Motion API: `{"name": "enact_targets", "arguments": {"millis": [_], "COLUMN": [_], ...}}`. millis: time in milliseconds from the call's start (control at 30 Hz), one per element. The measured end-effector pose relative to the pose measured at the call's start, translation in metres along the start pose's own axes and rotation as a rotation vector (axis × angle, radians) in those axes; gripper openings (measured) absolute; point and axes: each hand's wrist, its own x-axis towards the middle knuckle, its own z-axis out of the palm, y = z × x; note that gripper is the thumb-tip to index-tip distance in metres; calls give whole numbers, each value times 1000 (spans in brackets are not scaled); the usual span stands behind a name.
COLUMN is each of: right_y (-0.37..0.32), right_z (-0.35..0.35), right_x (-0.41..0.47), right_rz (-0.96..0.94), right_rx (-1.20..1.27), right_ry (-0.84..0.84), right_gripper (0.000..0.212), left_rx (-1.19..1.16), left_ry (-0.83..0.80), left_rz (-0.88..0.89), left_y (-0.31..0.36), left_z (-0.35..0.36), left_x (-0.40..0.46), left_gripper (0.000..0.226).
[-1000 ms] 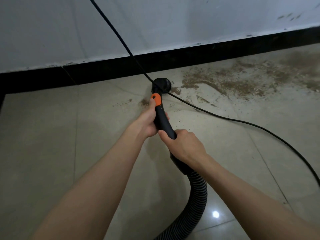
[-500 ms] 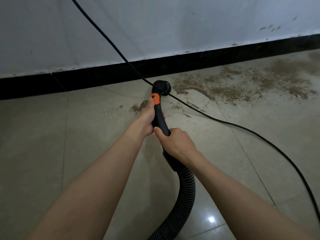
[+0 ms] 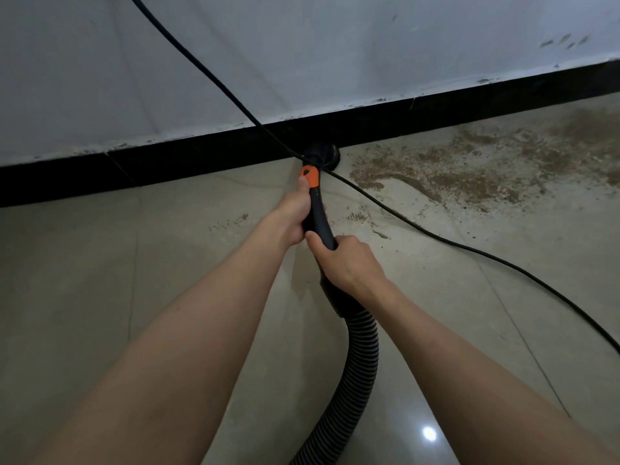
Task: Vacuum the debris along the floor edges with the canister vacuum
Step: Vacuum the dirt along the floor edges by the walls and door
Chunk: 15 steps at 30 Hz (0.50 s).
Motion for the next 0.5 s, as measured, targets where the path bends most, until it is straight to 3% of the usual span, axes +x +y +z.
{"name": "enact_targets", "arguments": {"millis": [500], "right_y": [1], "right_z": [13], "right_x": [-19], "right_rz": [-60], "right_rx": [1], "right_ry": [-62], "right_gripper": [50], "left_rx": [-34], "left_ry": [12], "left_rz": [3], "left_y": [-9], "left_z": [-23], "left_x": [-22], "left_gripper": [45]}}
